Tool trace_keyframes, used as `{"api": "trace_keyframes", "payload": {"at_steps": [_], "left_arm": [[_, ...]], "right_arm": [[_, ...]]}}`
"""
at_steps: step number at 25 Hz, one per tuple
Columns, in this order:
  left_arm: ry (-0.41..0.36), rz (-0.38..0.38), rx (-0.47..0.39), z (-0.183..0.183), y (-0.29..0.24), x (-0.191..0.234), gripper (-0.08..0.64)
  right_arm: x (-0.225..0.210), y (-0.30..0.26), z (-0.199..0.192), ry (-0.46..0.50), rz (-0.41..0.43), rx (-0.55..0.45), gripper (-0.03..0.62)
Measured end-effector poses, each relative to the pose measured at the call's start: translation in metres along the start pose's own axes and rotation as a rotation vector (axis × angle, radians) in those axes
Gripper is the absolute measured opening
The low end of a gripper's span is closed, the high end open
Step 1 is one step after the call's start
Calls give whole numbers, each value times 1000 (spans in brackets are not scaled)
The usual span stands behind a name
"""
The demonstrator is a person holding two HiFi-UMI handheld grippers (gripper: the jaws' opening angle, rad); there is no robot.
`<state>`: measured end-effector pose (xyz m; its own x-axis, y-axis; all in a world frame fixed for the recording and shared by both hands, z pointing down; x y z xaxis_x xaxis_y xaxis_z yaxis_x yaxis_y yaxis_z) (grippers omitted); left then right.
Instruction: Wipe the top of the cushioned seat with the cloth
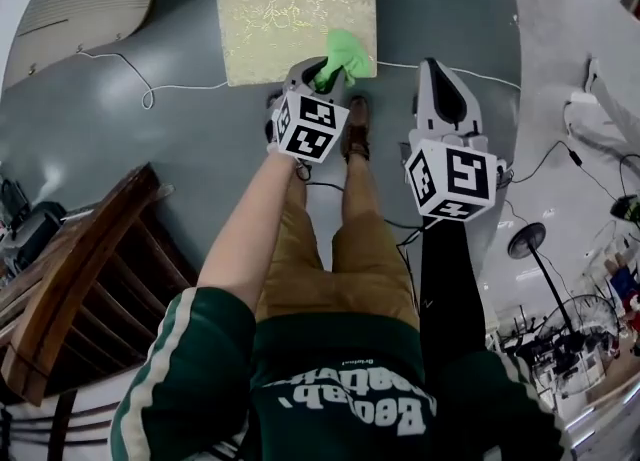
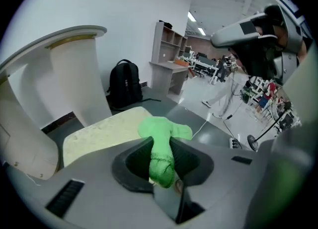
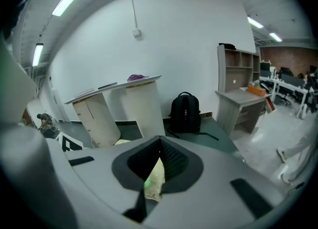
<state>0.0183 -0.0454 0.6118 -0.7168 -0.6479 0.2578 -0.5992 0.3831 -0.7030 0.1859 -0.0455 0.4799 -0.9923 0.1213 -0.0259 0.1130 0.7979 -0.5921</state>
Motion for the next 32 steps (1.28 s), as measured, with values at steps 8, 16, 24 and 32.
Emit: {"api": "trace_keyframes", "payload": {"at_steps": [8, 16, 24, 32], "left_arm": [[-51, -60, 129, 2, -87, -51, 100], [49, 7, 232, -27, -96, -28, 100], [97, 53, 229, -50, -60, 10, 100], [152, 126, 248, -99, 4, 80, 100]], "right_arm": [[-67, 12, -24, -52, -46, 15, 8], [-72, 11, -46, -73, -38, 54, 8], [-25, -1, -27, -12, 28, 36, 8], [41, -13, -17, 30, 71, 37, 8]]}}
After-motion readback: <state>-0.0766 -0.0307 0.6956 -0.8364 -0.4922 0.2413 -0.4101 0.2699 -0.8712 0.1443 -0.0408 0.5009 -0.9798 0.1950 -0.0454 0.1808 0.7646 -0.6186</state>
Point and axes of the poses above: the fingertips, and each gripper's own axes: y backward along the fingers, x to its left, z out of its top, the point moved 7 cm from there along y, backward along the fingers, and after that the axes turned 10 degrees about -z, right-handed, at the moved point
